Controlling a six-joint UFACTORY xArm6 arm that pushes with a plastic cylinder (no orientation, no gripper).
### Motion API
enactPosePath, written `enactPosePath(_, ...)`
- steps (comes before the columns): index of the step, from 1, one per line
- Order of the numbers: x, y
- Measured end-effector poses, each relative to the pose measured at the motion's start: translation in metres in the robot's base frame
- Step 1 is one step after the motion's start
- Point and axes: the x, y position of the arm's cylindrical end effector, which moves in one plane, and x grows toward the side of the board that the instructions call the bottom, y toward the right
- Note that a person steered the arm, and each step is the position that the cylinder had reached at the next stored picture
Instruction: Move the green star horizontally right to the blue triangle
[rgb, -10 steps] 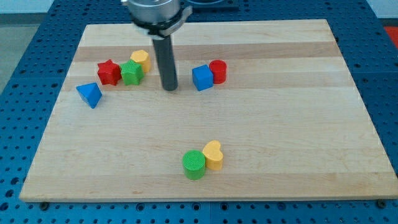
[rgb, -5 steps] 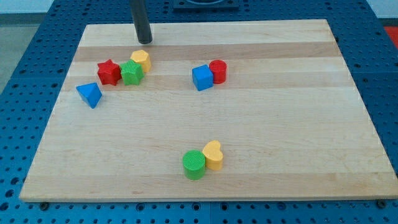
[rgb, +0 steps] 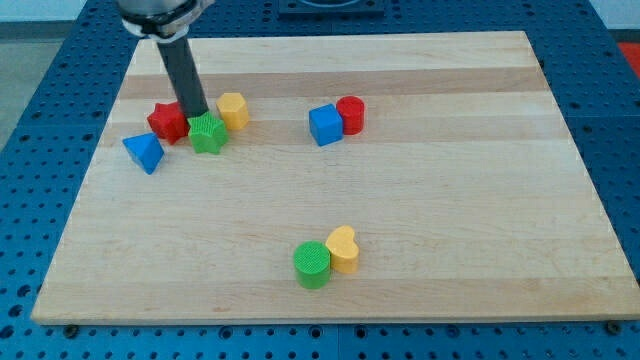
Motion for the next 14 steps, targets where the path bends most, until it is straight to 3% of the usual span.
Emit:
enactPosePath(2, 0.06, -0.016)
enactPosePath(5, 0.078, 0.047)
enactPosePath(7, 0.092, -0.005)
enactPosePath(9, 0.011, 0.018)
enactPosePath(10, 0.01, 0.02)
enactPosePath(13, 0.168, 0.104)
enactPosePath(14, 0.181, 0.105)
